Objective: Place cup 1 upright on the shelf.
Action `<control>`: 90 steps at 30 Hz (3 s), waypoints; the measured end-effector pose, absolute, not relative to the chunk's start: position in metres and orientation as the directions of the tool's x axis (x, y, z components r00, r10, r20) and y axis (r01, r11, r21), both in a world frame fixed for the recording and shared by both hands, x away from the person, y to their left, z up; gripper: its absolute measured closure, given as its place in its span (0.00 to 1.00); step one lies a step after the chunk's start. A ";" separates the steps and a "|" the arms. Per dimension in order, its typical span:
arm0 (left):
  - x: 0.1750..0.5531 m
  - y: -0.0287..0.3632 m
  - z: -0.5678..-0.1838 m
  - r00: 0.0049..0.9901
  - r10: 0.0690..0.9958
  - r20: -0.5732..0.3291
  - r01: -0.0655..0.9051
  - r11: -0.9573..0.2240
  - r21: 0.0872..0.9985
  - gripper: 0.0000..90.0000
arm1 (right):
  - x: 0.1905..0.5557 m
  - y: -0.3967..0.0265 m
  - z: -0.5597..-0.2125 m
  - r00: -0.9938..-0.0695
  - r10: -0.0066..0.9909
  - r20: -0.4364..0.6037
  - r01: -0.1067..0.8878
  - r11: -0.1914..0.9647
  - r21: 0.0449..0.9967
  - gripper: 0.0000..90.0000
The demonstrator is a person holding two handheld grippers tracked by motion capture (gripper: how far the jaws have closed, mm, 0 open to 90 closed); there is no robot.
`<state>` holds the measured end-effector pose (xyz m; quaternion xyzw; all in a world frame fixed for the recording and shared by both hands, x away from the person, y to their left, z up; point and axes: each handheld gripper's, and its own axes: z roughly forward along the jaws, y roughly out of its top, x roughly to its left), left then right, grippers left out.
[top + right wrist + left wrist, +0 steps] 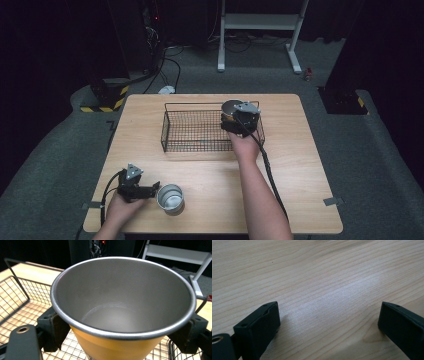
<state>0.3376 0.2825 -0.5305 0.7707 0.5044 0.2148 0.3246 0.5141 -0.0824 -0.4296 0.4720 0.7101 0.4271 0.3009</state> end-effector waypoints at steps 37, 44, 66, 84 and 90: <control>0.338 0.282 -0.531 0.401 0.916 0.007 0.633 -0.282 0.721 0.05 | 0.523 -0.066 -0.460 -0.388 0.921 -0.031 0.504 0.240 0.830 0.16; 0.338 0.282 -0.531 0.401 0.916 0.007 0.633 -0.283 0.721 0.05 | 0.524 -0.066 -0.461 -0.387 0.921 -0.034 0.507 0.244 0.827 0.16; 0.338 0.282 -0.531 0.403 0.915 0.006 0.633 -0.284 0.720 0.05 | 0.521 -0.065 -0.468 -0.392 0.919 -0.034 0.518 0.251 0.818 0.16; 0.338 0.282 -0.531 0.402 0.916 0.002 0.634 -0.280 0.721 0.05 | 0.519 -0.067 -0.470 -0.395 0.918 -0.026 0.523 0.248 0.816 0.16; 0.338 0.283 -0.531 0.407 0.913 0.010 0.631 -0.289 0.720 0.05 | 0.518 -0.068 -0.470 -0.404 0.914 -0.025 0.525 0.255 0.812 0.15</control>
